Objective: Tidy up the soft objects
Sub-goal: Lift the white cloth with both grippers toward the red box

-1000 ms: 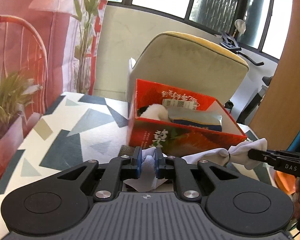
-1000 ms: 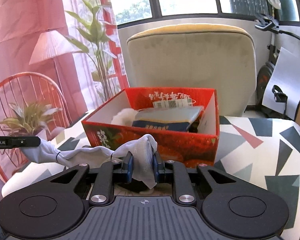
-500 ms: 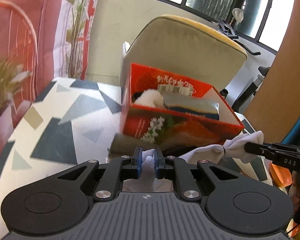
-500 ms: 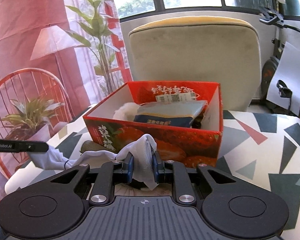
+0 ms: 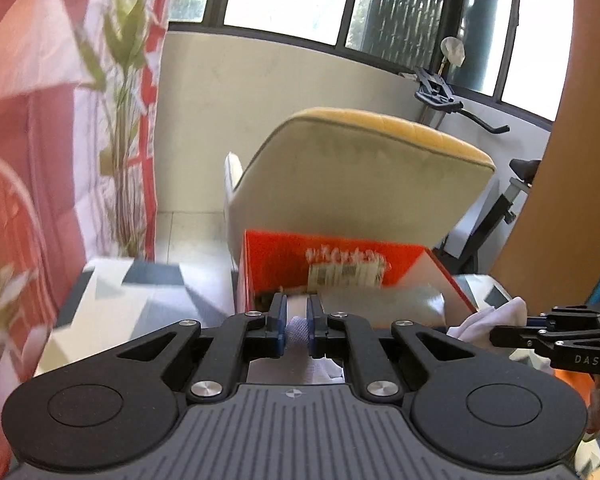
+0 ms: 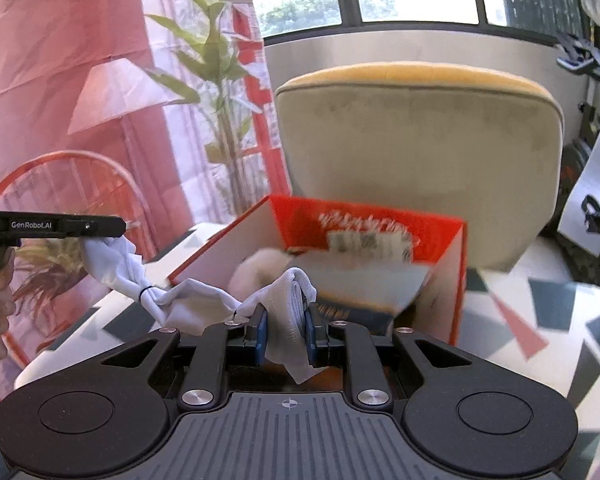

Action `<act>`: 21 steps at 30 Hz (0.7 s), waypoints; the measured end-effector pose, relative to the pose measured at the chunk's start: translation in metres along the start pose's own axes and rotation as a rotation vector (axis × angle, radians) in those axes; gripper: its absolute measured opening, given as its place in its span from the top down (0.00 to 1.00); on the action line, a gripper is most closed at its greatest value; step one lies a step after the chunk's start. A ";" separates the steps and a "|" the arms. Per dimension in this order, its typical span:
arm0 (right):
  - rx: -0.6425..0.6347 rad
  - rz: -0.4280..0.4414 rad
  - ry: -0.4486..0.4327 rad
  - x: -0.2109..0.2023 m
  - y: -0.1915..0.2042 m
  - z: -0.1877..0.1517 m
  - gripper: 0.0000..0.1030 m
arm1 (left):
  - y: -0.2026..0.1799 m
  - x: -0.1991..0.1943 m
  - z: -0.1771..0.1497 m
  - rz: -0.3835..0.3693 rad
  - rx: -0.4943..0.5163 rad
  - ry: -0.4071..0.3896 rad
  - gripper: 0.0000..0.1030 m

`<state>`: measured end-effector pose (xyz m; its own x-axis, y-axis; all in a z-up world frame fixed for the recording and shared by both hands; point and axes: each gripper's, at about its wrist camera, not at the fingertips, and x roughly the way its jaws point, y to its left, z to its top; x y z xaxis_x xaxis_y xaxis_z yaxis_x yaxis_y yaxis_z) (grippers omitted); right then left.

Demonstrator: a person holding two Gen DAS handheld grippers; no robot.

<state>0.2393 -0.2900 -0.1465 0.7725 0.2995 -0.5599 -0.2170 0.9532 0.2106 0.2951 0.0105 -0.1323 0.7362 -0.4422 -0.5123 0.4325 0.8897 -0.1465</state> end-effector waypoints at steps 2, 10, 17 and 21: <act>-0.022 -0.021 -0.011 0.007 -0.009 0.013 0.84 | -0.003 0.014 0.010 0.002 0.022 -0.016 0.89; -0.018 -0.139 -0.045 0.056 -0.061 0.056 0.84 | -0.008 0.092 0.047 0.016 -0.007 -0.030 0.89; -0.113 -0.263 -0.043 0.109 -0.088 0.074 0.84 | -0.018 0.170 0.065 0.042 0.039 0.032 0.90; -0.190 -0.306 0.013 0.140 -0.089 0.070 0.84 | -0.019 0.203 0.061 0.037 0.055 0.118 0.89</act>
<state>0.4085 -0.3355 -0.1870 0.8112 -0.0012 -0.5848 -0.0853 0.9891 -0.1204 0.4682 -0.1028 -0.1825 0.6871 -0.3902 -0.6129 0.4366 0.8960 -0.0810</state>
